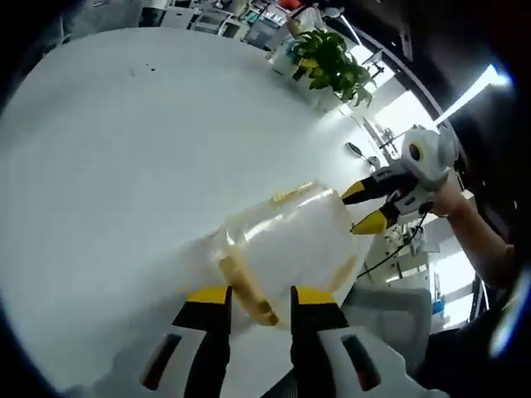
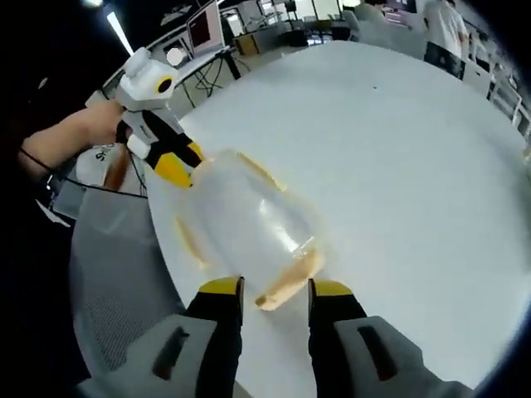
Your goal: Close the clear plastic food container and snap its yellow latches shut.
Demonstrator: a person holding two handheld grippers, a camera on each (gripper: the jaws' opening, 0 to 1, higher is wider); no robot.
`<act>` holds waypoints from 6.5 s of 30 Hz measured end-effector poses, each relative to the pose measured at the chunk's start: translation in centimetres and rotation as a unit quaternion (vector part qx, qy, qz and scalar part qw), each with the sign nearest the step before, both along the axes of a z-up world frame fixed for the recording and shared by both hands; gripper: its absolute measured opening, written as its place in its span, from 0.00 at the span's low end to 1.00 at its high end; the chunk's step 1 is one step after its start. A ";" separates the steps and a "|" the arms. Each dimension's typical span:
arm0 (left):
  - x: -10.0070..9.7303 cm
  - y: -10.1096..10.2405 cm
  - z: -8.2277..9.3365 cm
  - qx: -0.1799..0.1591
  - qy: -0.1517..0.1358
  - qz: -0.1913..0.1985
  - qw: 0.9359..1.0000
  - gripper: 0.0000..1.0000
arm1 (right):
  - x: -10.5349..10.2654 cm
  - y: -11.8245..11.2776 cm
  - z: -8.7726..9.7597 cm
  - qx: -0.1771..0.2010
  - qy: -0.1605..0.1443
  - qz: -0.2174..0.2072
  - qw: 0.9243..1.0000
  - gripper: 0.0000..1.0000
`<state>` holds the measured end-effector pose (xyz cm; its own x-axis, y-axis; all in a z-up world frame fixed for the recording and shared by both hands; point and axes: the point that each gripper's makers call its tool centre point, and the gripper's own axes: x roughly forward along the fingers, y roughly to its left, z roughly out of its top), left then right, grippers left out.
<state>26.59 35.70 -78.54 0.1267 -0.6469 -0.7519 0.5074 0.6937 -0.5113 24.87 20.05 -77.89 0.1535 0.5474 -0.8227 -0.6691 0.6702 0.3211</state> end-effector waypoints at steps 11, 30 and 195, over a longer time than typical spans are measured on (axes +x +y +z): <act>-0.2 -0.2 0.0 -0.002 -0.010 0.007 1.000 0.19 | -0.9 0.4 0.0 0.011 0.003 0.011 1.000 0.19; -0.4 -0.9 -0.5 -0.020 0.009 0.020 1.000 0.20 | 0.0 0.8 0.0 -0.006 0.017 -0.024 1.000 0.18; -3.1 -9.2 0.2 0.245 -0.350 -0.425 0.798 0.38 | 4.2 8.6 0.0 -0.194 -0.024 0.405 0.893 0.24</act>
<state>23.49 26.54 -78.32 0.2991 -0.3722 -0.8786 0.9432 -0.0244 0.3314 29.07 28.70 -77.87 -0.1228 0.1699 -0.9778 -0.9918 0.0140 0.1269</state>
